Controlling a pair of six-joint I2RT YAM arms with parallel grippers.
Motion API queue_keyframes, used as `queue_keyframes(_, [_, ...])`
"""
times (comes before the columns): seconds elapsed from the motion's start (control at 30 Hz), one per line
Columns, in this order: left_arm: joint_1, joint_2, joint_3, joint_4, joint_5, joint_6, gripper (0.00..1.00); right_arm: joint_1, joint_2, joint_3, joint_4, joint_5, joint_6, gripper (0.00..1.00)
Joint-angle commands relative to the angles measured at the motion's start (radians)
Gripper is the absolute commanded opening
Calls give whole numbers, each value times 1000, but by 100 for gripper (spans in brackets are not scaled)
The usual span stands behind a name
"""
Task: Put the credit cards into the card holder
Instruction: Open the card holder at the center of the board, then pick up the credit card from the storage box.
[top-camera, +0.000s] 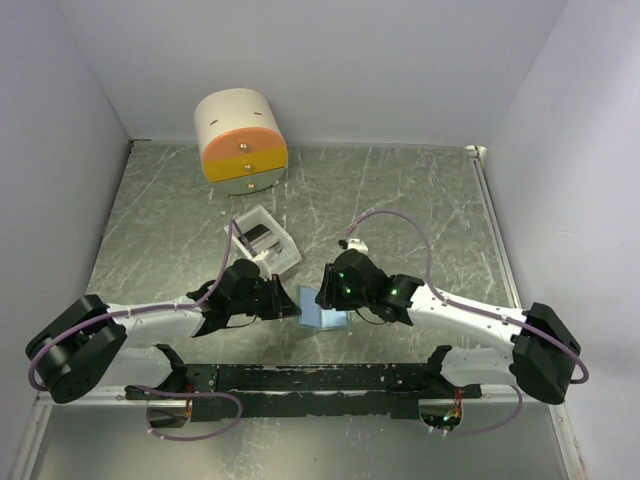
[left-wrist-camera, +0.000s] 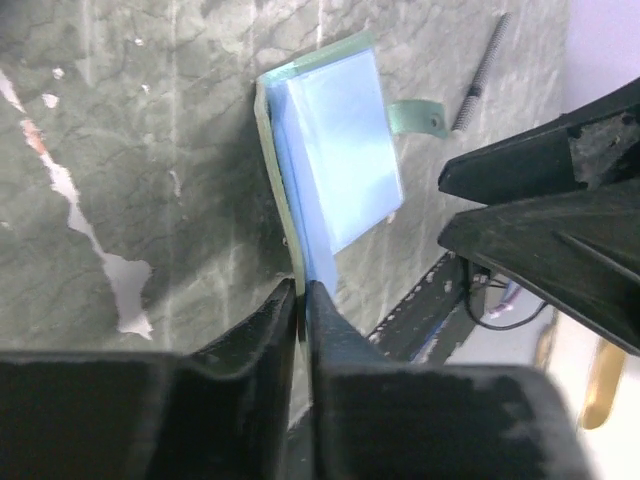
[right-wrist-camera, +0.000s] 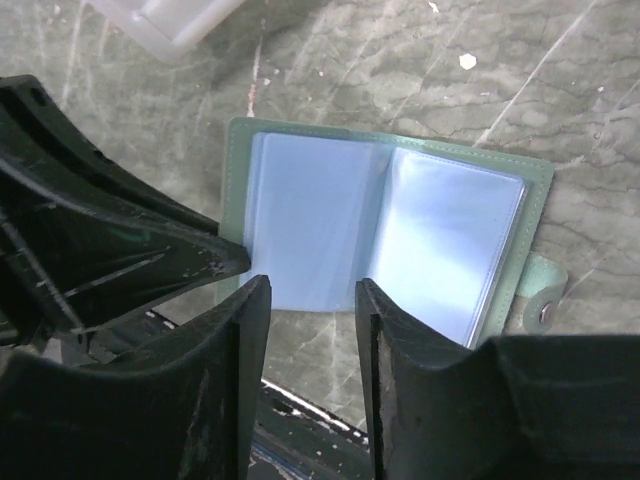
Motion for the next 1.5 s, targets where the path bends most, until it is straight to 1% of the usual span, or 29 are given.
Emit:
queue_keyframes(0.0, [-7,-21,8,-52,-50,8,28,2,57,-34,75,-2,3,37])
queue_keyframes(0.07, [-6,-45,28,-105,-78,22,43,3,82,-39,106,-12,-4,36])
queue_keyframes(0.1, [-6,-64,48,-143,-102,32,58,2,94,-38,121,-23,-8,36])
queue_keyframes(0.13, [-6,-78,68,-191,-126,44,62,3,109,-36,132,-33,-9,36])
queue_keyframes(0.23, [-7,-117,153,-366,-227,97,67,2,147,-34,173,-66,-10,40])
queue_keyframes(0.37, [-7,-136,291,-595,-431,163,73,2,183,-42,226,-102,-8,43])
queue_keyframes(0.4, [-6,-134,329,-644,-479,183,77,3,193,-44,236,-106,-8,43])
queue_keyframes(0.43, [-5,-131,369,-692,-527,202,86,2,201,-44,243,-110,-8,43])
queue_keyframes(0.47, [-4,-124,405,-734,-572,221,92,2,211,-44,244,-110,-11,44])
queue_keyframes(0.5, [-1,-117,441,-766,-621,242,96,2,221,-42,243,-108,-13,44])
queue_keyframes(0.53, [3,-108,474,-792,-654,264,98,2,231,-41,241,-103,-14,45])
queue_keyframes(0.6, [13,-97,537,-825,-702,320,100,2,244,-40,236,-91,-19,46])
queue_keyframes(0.67, [26,-90,565,-817,-723,416,99,2,252,-39,231,-82,-27,46])
queue_keyframes(0.8, [32,-122,515,-657,-739,697,97,2,246,-36,214,-74,-39,47])
queue_keyframes(0.87, [49,-135,476,-553,-745,794,95,2,230,-46,215,-70,-42,47])
queue_keyframes(0.9, [75,-124,476,-537,-722,821,94,2,222,-52,218,-70,-43,48])
queue_keyframes(1.0, [165,-47,518,-562,-629,874,91,2,208,-77,243,-79,-45,48])
queue_keyframes(1.13, [202,92,578,-567,-497,972,92,2,221,-88,267,-104,-45,48])
queue_keyframes(1.23, [204,227,686,-651,-475,1005,92,2,217,-96,276,-110,-45,48])
queue_keyframes(1.3, [203,290,728,-672,-481,1027,90,2,207,-102,280,-107,-46,48])
queue_keyframes(1.47, [203,333,720,-586,-520,1107,91,1,185,-113,286,-100,-45,48])
